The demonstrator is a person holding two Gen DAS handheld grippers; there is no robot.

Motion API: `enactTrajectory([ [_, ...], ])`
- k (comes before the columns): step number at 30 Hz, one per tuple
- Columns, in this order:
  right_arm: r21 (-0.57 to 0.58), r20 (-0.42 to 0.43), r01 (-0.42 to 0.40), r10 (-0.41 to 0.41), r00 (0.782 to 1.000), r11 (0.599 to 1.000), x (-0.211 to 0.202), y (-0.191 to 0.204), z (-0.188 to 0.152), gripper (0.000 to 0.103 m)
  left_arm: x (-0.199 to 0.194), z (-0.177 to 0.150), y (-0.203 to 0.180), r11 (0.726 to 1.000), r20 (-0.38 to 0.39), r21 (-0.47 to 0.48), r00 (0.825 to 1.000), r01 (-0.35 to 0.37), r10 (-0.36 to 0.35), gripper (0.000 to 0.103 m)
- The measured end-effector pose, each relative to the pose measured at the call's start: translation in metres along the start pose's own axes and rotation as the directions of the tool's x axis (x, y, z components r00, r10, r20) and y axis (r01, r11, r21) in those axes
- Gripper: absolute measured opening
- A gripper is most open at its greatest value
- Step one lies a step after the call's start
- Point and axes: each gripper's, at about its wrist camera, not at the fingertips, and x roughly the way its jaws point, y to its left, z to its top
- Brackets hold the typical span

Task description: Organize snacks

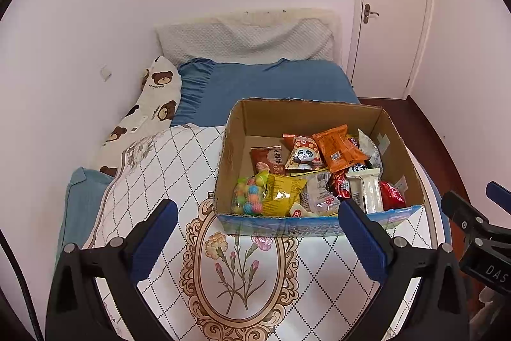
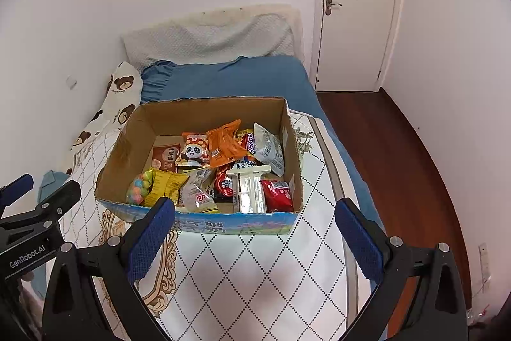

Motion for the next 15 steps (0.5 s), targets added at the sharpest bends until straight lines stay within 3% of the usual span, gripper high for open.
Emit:
enactTrajectory([
  [15,-0.004,-0.001,-0.007,0.007,1.000,1.000,0.0009,-0.0005,-0.0004,0.102,0.0008,-0.0021,0.0026,1.000,-0.003,-0.001,1.000,-0.009,0.009,0.103],
])
